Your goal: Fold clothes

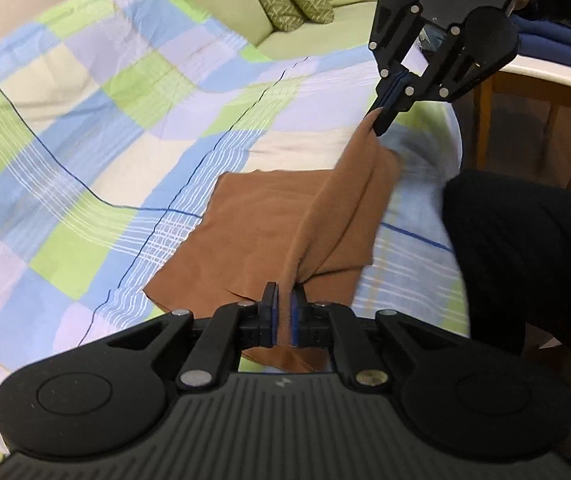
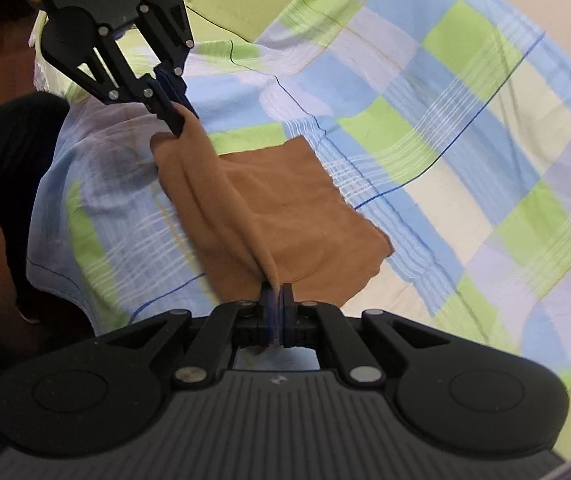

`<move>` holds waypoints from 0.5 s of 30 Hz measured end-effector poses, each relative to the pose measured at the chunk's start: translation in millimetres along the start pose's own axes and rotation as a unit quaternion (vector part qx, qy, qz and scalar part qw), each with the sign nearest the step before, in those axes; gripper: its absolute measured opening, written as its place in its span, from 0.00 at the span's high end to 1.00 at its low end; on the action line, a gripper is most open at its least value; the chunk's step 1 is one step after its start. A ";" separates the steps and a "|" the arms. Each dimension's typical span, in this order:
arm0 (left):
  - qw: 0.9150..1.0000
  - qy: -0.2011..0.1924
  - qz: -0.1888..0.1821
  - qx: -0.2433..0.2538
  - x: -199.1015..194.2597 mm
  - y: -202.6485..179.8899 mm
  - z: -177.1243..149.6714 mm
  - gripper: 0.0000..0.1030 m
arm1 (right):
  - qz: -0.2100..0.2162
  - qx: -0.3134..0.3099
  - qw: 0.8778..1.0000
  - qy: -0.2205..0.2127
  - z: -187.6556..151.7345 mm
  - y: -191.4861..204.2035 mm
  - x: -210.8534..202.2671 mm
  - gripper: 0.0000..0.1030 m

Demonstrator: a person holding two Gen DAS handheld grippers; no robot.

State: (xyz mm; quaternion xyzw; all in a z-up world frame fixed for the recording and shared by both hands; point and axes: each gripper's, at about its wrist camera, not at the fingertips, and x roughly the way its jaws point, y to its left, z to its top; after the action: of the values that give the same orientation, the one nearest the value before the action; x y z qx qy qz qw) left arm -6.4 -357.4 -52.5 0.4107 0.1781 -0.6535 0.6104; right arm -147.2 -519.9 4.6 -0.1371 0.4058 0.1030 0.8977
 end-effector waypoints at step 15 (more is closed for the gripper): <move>0.997 0.052 -0.008 -0.064 99.3 94.6 3.2 0.84 | 0.083 0.173 0.981 0.021 0.4 -120.0 122.9 0.98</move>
State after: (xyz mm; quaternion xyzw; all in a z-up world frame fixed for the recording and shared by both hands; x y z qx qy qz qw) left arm 90.0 -442.6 -100.0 0.4025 0.2545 -0.6236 0.6200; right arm -31.6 -623.6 -68.6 0.0525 0.4467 0.1026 0.8872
